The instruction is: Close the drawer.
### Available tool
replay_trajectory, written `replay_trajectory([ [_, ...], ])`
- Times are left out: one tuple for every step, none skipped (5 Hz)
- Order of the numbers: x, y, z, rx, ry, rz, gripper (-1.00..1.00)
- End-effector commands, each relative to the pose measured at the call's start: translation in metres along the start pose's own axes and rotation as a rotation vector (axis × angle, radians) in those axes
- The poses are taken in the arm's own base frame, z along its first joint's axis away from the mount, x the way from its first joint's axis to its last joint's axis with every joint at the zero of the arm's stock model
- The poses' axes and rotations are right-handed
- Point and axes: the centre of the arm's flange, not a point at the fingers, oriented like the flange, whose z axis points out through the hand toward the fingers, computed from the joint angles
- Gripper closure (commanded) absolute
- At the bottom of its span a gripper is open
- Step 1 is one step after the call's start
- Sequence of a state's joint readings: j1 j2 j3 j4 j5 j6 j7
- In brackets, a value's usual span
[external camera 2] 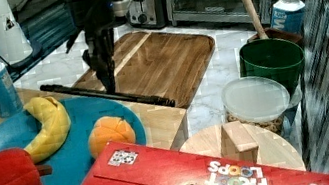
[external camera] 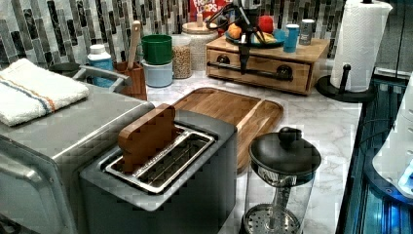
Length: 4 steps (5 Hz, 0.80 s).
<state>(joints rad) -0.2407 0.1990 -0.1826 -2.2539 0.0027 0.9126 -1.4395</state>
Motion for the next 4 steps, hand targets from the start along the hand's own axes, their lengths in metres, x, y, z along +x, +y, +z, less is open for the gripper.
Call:
replay_trajectory([
  [-0.0603, 0.1421, -0.0284, -0.115, -0.006, 0.204, 1.0],
  [-0.0576, 0.1366, -0.0359, -0.097, -0.03, 0.217, 1.0],
  [-0.0577, 0.1365, -0.0358, -0.096, -0.03, 0.217, 1.0],
  [-0.0576, 0.1365, -0.0358, -0.097, -0.03, 0.217, 1.0],
])
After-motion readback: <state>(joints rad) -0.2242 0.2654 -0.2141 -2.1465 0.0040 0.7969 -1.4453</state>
